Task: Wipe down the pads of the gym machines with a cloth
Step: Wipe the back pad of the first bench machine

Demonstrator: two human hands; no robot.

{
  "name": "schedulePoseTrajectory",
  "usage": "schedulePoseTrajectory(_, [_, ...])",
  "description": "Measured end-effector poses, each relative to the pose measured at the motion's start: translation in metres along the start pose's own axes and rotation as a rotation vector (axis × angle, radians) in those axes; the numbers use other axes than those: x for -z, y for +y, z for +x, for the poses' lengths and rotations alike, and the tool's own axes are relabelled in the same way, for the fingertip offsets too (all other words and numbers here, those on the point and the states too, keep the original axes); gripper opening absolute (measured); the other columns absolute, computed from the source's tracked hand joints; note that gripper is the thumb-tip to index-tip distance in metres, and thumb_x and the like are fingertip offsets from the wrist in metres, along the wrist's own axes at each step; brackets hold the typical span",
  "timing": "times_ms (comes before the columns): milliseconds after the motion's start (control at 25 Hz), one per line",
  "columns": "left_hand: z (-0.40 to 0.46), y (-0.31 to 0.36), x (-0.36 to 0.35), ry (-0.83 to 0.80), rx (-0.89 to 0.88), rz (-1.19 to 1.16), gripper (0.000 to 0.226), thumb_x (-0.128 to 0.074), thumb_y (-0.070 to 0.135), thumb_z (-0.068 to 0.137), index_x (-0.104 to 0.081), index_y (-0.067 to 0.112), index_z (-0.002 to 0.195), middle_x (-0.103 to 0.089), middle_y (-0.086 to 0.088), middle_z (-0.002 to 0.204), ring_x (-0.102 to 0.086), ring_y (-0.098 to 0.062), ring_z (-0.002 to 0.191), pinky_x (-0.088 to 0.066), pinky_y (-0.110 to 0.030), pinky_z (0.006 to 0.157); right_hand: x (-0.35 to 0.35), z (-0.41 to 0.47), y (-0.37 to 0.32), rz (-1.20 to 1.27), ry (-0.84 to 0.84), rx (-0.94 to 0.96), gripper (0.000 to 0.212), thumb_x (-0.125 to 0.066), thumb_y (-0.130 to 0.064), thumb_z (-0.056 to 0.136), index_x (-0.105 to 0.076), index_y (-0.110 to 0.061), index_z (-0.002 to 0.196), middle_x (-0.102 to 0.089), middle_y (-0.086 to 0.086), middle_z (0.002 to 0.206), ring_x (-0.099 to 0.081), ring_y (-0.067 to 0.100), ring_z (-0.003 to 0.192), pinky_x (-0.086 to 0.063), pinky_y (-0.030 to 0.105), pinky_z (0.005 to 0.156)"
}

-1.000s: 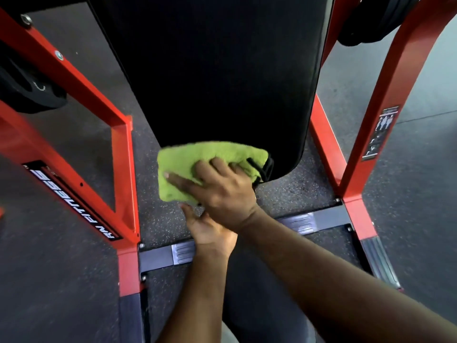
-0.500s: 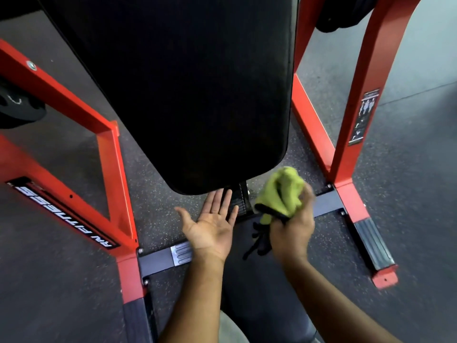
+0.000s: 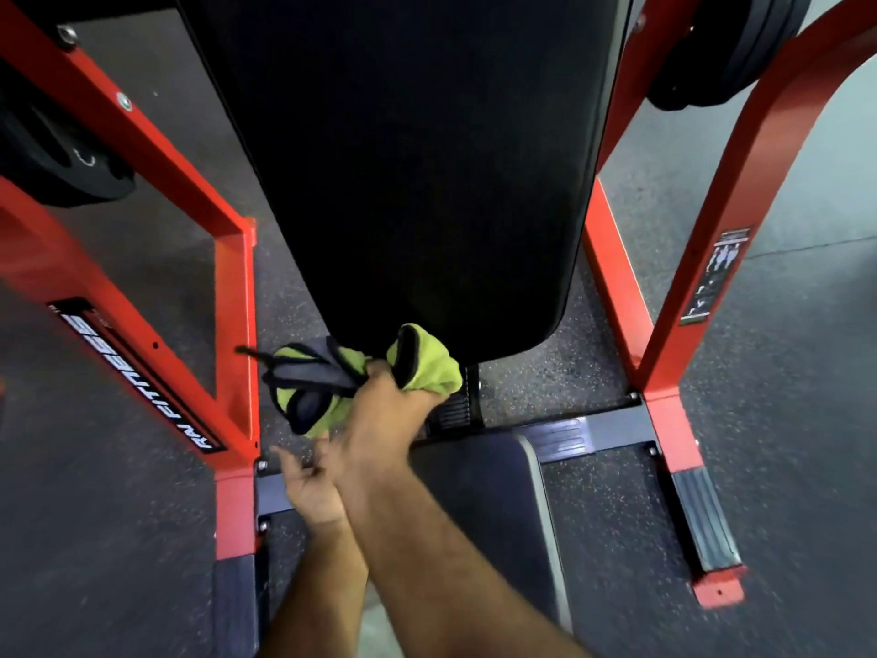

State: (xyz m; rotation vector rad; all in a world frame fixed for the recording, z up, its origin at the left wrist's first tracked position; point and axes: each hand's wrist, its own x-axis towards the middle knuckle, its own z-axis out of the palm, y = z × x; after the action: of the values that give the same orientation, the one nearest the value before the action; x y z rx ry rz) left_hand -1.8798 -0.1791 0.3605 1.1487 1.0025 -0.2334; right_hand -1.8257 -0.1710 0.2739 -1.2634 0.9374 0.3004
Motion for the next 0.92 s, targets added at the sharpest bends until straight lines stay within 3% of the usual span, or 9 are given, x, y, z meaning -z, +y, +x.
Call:
schedulePoseTrajectory(40, [-0.002, -0.007, 0.01, 0.035, 0.033, -0.322, 0.025, -0.036, 0.056, 0.098, -0.035, 0.071, 0.118, -0.057, 0.034, 0.112, -0.03, 0.02, 0.103, -0.016, -0.021, 0.112, 0.011, -0.017, -0.024, 0.151, -0.03, -0.014, 0.079, -0.073, -0.004, 0.068, -0.037, -0.042, 0.127, -0.055, 0.017, 0.137, -0.06, 0.022, 0.119, -0.048, 0.039, 0.104])
schedulePoseTrajectory(80, [-0.016, -0.005, 0.01, 0.081, -0.074, -0.582, 0.056, -0.051, 0.065, 0.086, -0.046, 0.047, 0.139, -0.057, 0.014, 0.131, -0.039, 0.006, 0.122, -0.019, -0.03, 0.117, 0.028, -0.05, -0.067, 0.257, -0.052, 0.005, 0.072, -0.068, -0.001, 0.069, -0.043, -0.037, 0.125, -0.061, 0.015, 0.128, -0.065, 0.026, 0.111, -0.051, 0.043, 0.1])
schedulePoseTrajectory(160, [-0.028, -0.013, 0.005, 0.048, -0.03, -1.086, 0.107, -0.071, 0.07, 0.057, -0.044, 0.01, 0.141, -0.049, -0.023, 0.14, -0.048, -0.037, 0.129, -0.025, -0.053, 0.116, 0.056, -0.061, -0.142, 0.381, 0.016, 0.075, 0.062, -0.06, 0.004, 0.074, -0.045, -0.02, 0.13, -0.066, 0.016, 0.12, -0.069, 0.032, 0.105, -0.054, 0.055, 0.094])
schedulePoseTrajectory(320, [-0.03, 0.021, -0.037, 0.025, 0.044, -1.169, 0.091, -0.044, 0.069, 0.084, -0.024, 0.012, 0.153, -0.026, -0.026, 0.156, -0.022, -0.04, 0.147, -0.013, -0.057, 0.119, 0.072, -0.047, -0.242, 0.181, -0.037, 0.303, 0.055, -0.066, -0.005, 0.079, -0.046, -0.023, 0.126, -0.067, 0.009, 0.108, -0.07, 0.029, 0.094, -0.055, 0.055, 0.09])
schedulePoseTrajectory(480, [-0.054, 0.055, -0.05, 0.116, 0.082, -1.124, 0.088, -0.03, 0.071, 0.093, -0.025, 0.006, 0.151, -0.027, -0.023, 0.157, -0.027, -0.036, 0.146, -0.028, -0.046, 0.114, 0.032, -0.097, -0.234, -0.052, 0.044, 0.115, 0.085, -0.068, -0.02, 0.088, -0.015, -0.026, 0.155, -0.058, 0.019, 0.127, -0.062, 0.034, 0.111, -0.05, 0.036, 0.095])
schedulePoseTrajectory(560, [-0.057, 0.097, -0.064, 0.131, 0.168, -1.037, 0.076, -0.04, 0.065, 0.094, -0.041, 0.008, 0.144, -0.045, -0.015, 0.148, -0.043, -0.029, 0.136, -0.042, -0.035, 0.099, 0.011, -0.117, -0.22, 0.127, 0.052, -0.145, 0.069, -0.06, -0.018, 0.097, -0.021, -0.012, 0.154, -0.054, 0.023, 0.132, -0.06, 0.032, 0.108, -0.049, 0.025, 0.078])
schedulePoseTrajectory(640, [-0.07, 0.121, -0.047, 0.168, 0.077, -0.982, 0.064, -0.054, 0.052, 0.093, -0.043, 0.015, 0.144, -0.049, -0.01, 0.147, -0.044, -0.028, 0.136, -0.036, -0.033, 0.109, -0.004, -0.135, -0.22, 0.329, 0.009, -0.265, 0.048, -0.051, -0.009, 0.102, -0.033, -0.001, 0.146, -0.051, 0.023, 0.138, -0.057, 0.028, 0.104, -0.047, 0.022, 0.079])
schedulePoseTrajectory(800, [-0.072, 0.115, -0.01, 0.057, 0.008, -1.296, 0.102, -0.038, 0.072, 0.088, -0.002, 0.004, 0.155, -0.015, -0.025, 0.16, -0.016, -0.045, 0.147, -0.018, -0.055, 0.118, 0.005, -0.142, -0.258, 0.267, -0.172, 0.181, 0.065, -0.065, 0.003, 0.079, -0.038, -0.016, 0.135, -0.064, 0.011, 0.122, -0.068, 0.023, 0.098, -0.055, 0.042, 0.094])
schedulePoseTrajectory(920, [-0.079, 0.142, -0.012, 0.248, -0.07, -1.014, 0.071, -0.048, 0.057, 0.092, -0.032, 0.015, 0.147, -0.036, -0.013, 0.15, -0.038, -0.044, 0.136, -0.028, -0.053, 0.115, 0.016, -0.134, -0.32, 0.081, -0.243, 0.524, 0.067, -0.068, -0.006, 0.074, -0.041, -0.017, 0.135, -0.066, 0.007, 0.11, -0.067, 0.019, 0.094, -0.054, 0.041, 0.095])
